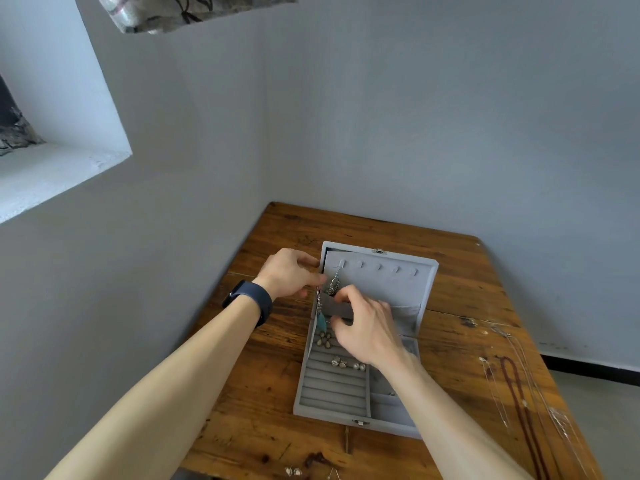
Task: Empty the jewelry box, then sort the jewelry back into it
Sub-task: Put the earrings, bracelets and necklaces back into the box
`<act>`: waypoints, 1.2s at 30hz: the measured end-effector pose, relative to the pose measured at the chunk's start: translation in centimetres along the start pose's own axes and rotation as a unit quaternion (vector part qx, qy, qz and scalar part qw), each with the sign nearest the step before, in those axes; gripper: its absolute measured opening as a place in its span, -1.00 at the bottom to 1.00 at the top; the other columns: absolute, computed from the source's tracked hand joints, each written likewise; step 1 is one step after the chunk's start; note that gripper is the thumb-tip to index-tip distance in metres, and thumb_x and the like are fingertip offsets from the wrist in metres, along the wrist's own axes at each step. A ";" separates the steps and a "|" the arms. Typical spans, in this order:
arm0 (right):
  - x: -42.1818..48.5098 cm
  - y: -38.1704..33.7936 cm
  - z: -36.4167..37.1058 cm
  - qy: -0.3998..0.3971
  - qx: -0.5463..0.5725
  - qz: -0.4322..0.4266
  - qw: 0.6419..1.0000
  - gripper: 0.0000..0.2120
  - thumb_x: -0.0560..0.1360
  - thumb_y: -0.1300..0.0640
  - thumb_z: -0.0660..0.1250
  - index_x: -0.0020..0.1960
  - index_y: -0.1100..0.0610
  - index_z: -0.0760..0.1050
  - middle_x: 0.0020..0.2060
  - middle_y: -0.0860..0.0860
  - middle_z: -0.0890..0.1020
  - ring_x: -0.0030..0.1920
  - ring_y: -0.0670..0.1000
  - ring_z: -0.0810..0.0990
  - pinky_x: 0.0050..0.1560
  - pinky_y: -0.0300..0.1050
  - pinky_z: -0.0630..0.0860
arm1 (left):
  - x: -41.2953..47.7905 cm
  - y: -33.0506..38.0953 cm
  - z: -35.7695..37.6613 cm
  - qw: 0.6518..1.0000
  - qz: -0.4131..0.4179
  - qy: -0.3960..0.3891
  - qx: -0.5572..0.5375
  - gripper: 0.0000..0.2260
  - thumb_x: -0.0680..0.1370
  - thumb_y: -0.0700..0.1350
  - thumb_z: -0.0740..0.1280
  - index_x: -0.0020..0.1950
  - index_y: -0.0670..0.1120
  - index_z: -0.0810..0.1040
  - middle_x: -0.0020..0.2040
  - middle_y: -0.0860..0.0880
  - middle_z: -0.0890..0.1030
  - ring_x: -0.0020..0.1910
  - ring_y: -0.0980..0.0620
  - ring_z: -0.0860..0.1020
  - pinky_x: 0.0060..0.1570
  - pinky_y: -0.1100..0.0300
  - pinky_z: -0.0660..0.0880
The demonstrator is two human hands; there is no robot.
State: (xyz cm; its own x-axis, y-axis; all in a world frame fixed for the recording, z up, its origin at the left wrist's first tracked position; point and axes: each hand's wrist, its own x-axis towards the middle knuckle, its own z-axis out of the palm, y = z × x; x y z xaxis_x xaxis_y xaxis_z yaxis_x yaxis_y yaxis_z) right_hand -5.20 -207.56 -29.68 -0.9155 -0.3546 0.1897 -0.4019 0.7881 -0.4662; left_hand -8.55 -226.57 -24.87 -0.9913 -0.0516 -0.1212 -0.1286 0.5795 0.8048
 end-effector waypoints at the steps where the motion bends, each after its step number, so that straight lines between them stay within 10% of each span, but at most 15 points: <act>1: -0.1 0.1 -0.2 0.000 0.002 0.001 1.000 -0.72 0.49 0.02 0.30 0.19 -0.02 0.40 0.10 -0.09 0.64 0.10 0.03 0.60 0.15 -0.02 0.40 | -0.2 -0.1 -0.1 1.000 0.000 0.005 -0.017 -0.71 0.47 0.04 0.52 0.14 0.02 0.60 -0.13 0.05 0.72 -0.32 0.10 0.66 -0.07 0.18 0.62; 11: -3.6 -1.5 -2.4 0.051 0.263 0.083 0.960 -0.78 0.55 -0.10 0.36 0.17 -0.08 0.55 0.04 -0.25 0.64 0.08 -0.29 0.57 0.12 -0.27 0.51 | -6.2 2.9 -0.6 0.989 0.027 -0.012 -0.143 -0.85 0.53 -0.08 0.48 -0.04 -0.16 0.71 -0.16 -0.03 0.72 -0.38 0.12 0.58 -0.48 0.44 0.38; 25: -10.2 -3.9 -6.6 0.041 0.488 0.141 0.860 -0.89 0.58 0.11 0.37 0.08 0.07 0.63 -0.11 -0.01 0.72 -0.07 -0.01 0.71 -0.08 -0.20 0.60 | -12.2 6.3 1.5 0.994 0.045 -0.058 -0.083 -0.79 0.51 0.02 0.49 -0.02 -0.11 0.70 -0.15 0.04 0.67 -0.33 0.22 0.59 -0.42 0.44 0.39; 31: -11.7 -3.6 -7.5 0.042 0.702 0.225 0.675 -0.89 0.53 0.19 0.42 0.03 0.16 0.65 -0.17 0.08 0.67 -0.17 0.04 0.66 -0.12 -0.07 0.55 | -14.2 6.2 3.1 0.987 0.123 -0.041 -0.099 -0.86 0.56 -0.03 0.43 -0.03 -0.10 0.67 -0.13 0.01 0.69 -0.33 0.11 0.62 -0.26 0.36 0.51; 36: -12.8 -3.4 -7.9 0.102 0.537 0.146 0.824 -0.90 0.56 0.14 0.40 0.07 0.06 0.64 -0.06 0.01 0.70 -0.11 -0.04 0.69 -0.17 -0.32 0.54 | -14.8 6.4 3.4 0.985 0.134 -0.037 -0.105 -0.86 0.58 -0.05 0.42 -0.01 -0.11 0.67 -0.09 -0.02 0.69 -0.33 0.12 0.62 -0.29 0.40 0.46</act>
State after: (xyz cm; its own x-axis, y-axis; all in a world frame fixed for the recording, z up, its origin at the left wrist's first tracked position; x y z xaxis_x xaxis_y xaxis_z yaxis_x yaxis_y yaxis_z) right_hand 7.79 -201.73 -23.66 -0.9985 -0.0501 0.0240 -0.0181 -0.1149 -0.9932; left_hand 5.40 -219.33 -19.90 -0.9866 0.1441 0.0767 0.1269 0.3821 0.9154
